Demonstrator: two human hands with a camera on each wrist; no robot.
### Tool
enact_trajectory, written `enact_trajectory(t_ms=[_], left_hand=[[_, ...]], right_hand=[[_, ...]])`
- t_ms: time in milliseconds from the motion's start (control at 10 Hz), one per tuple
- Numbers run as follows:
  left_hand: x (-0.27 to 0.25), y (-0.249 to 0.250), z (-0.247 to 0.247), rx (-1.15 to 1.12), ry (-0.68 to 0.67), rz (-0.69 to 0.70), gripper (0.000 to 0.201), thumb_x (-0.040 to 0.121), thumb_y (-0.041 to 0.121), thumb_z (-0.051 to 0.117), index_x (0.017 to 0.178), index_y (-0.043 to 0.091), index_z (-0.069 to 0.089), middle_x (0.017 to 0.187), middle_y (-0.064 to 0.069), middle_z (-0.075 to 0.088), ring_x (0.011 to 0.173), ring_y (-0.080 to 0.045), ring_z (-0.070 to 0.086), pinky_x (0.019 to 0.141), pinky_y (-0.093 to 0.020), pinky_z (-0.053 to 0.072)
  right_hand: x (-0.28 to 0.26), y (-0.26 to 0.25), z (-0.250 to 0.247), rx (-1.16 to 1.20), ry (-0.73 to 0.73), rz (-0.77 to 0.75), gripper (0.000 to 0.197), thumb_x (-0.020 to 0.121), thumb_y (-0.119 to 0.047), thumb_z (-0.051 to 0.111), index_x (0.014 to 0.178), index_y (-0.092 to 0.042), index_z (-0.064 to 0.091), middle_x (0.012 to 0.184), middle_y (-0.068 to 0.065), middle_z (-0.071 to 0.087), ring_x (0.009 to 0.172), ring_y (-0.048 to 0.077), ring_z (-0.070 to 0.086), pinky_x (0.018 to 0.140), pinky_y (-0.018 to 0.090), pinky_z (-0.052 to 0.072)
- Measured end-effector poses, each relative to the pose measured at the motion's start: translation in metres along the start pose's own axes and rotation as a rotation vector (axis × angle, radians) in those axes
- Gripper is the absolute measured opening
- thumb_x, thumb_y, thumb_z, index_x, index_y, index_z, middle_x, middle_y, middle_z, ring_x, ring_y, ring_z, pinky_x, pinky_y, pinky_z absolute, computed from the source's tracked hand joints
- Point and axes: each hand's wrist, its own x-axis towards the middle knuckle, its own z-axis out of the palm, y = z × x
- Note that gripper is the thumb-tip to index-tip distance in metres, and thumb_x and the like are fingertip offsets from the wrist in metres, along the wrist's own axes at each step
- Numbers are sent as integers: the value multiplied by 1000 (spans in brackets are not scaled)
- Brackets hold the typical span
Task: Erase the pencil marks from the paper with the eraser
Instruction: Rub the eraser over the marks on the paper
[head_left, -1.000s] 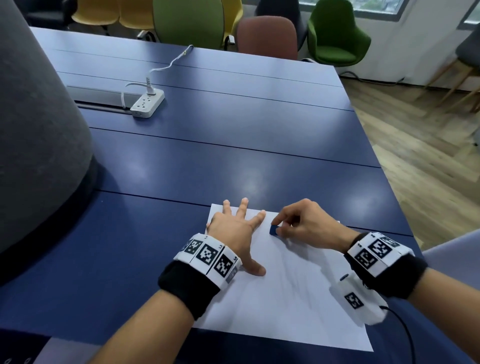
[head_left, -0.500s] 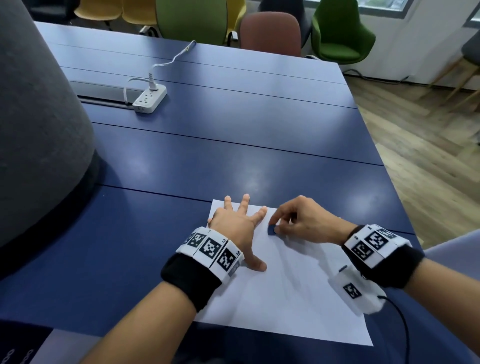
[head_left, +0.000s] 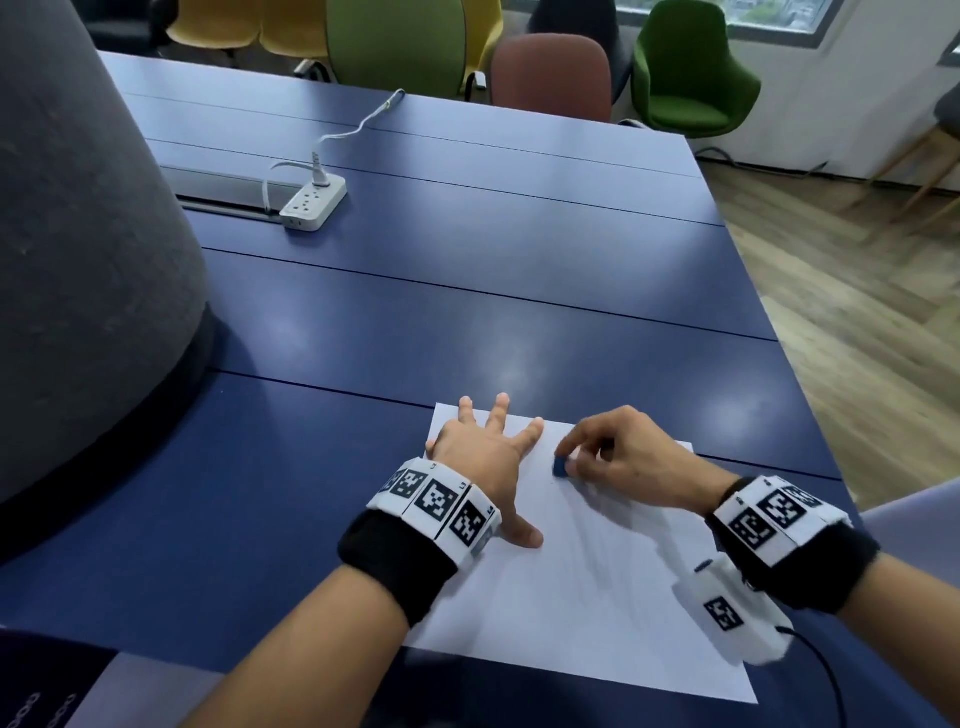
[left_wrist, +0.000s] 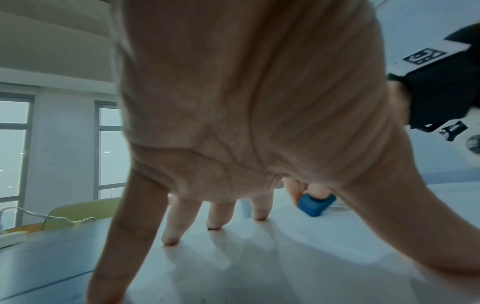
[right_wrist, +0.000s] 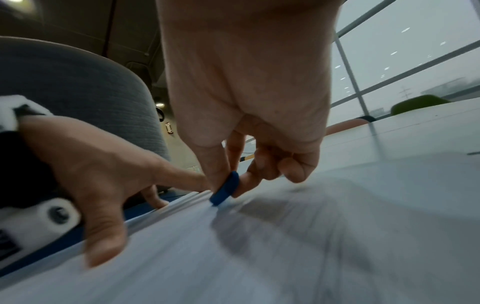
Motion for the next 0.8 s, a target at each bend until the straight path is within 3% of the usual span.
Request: enact_trajectory(t_ms=[100,300,400,500,600,700,800], left_hand=[[0,0,-1,1,-5,3,127,61,77,71,153,41,-9,163,-5,-16,147,-44,-6,107,-55,37],[-1,0,-2,3,-8,0,127,61,76,71,153,41,-9,163,-5,-16,147,-44,-6,108,-56,35],[-1,0,-2,-1,-18,-2,128,61,76,72,153,41,-10,162,-5,-17,147,-44,-7,107,-56,36],[-1,1,-2,-4,-15,3,127,61,76,72,153,40,-10,162,-5,-17,147,-44,-7,108,-57,35],[-2,1,-2,-10,-7,-3,127,62,75,72,153,41,-9,163,-4,-16,147,-43,-7,109,-57,33],[-2,1,-2,-4,-13,-5,127,62,75,72,153,41,-9,162,-4,-17,147,-43,-7,109,-56,34],[-2,2,-3,1,-16,-6,126,62,76,71,153,40,-9,162,-4,-17,147,-43,-7,108,-55,36]], right_hand=[[-9,-7,2,-45,-154,-17,22,80,-9,59,85,-25,74,61,-3,66,46,3,46,50,13,38],[5,6,-2,19,104,32,17,83,-10,60,84,-21,73,59,-7,64,46,2,48,53,18,41],[-15,0,6,10,-56,-12,21,81,-8,58,82,-23,73,57,-9,63,46,4,46,49,15,39],[-7,5,0,-45,-15,2,17,82,-13,61,86,-25,73,62,-6,65,49,3,49,53,15,41],[4,13,-2,18,158,52,15,83,-14,63,88,-24,73,65,-2,67,52,5,53,56,17,43],[-9,7,6,43,67,23,17,83,-10,62,86,-22,74,56,-9,62,47,2,49,52,13,40],[-14,2,4,-5,-56,10,16,83,-13,63,88,-23,75,59,-7,64,48,3,48,51,13,40]])
